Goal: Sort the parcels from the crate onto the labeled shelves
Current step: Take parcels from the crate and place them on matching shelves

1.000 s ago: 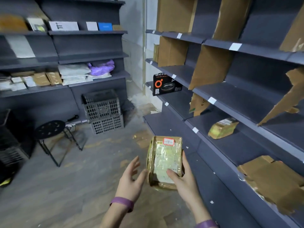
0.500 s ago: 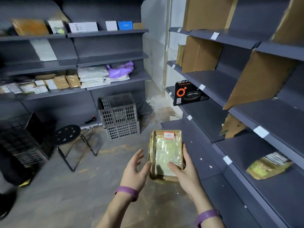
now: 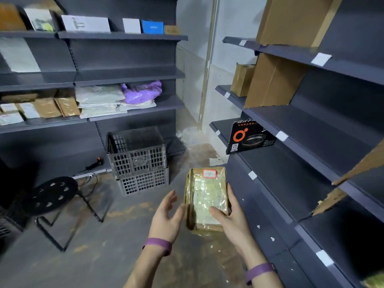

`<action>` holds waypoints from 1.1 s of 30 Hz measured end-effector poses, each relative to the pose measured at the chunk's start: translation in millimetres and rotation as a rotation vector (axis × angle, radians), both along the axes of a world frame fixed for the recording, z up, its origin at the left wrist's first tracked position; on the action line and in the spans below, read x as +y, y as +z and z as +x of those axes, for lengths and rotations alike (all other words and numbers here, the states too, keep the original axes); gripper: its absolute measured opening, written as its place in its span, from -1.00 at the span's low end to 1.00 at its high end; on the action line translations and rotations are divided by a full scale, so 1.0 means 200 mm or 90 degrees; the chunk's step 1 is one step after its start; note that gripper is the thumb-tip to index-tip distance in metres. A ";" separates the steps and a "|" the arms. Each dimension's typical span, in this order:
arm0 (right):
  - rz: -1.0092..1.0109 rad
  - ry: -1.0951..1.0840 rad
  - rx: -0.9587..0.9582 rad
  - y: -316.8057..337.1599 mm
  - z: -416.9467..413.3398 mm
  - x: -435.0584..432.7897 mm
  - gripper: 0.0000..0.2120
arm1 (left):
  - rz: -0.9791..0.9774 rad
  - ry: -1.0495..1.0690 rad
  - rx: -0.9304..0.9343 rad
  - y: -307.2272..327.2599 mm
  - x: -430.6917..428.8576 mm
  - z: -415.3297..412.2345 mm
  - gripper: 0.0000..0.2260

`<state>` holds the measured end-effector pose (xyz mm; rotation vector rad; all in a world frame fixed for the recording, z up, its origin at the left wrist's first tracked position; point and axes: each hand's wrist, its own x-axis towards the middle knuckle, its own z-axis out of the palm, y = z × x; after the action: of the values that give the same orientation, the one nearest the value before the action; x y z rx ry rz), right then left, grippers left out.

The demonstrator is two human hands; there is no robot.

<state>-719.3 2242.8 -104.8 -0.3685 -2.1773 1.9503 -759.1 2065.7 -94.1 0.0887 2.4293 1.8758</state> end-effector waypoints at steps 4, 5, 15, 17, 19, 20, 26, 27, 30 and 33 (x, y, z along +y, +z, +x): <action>0.000 -0.003 0.011 0.04 -0.40 -0.09 -0.25 | -0.009 0.000 0.005 0.03 -0.07 -0.42 -0.58; 0.001 -0.001 0.015 0.05 -0.48 -0.10 -0.26 | -0.013 -0.006 0.007 0.03 -0.08 -0.52 -0.58; -0.056 -0.079 -0.012 -0.10 -1.18 0.07 -0.27 | -0.031 -0.081 -0.058 -0.05 0.12 -1.28 -0.58; -0.072 -0.090 -0.020 -0.15 -1.36 0.15 -0.27 | -0.036 -0.084 -0.061 -0.07 0.20 -1.43 -0.60; -0.088 -0.097 -0.019 -0.17 -1.55 0.23 -0.27 | -0.038 -0.093 -0.056 -0.06 0.28 -1.59 -0.60; -0.089 -0.094 -0.019 -0.17 -1.65 0.26 -0.27 | -0.043 -0.094 -0.054 -0.05 0.32 -1.67 -0.59; -0.065 -0.068 -0.007 -0.13 -2.15 0.46 -0.23 | -0.045 -0.069 -0.036 0.02 0.52 -2.18 -0.56; -0.061 -0.070 -0.005 -0.13 -2.20 0.49 -0.23 | -0.047 -0.072 -0.043 0.02 0.56 -2.24 -0.57; -0.059 -0.090 0.005 -0.15 -2.29 0.58 -0.24 | -0.034 -0.112 -0.069 0.01 0.70 -2.36 -0.57; -0.091 -0.135 0.005 -0.16 -2.38 0.68 -0.25 | -0.031 -0.149 -0.069 0.03 0.84 -2.51 -0.63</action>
<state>-1196.1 2378.8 -136.6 -0.5868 -1.9113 1.9873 -1261.3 2232.7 -89.0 0.2508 2.2791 1.6761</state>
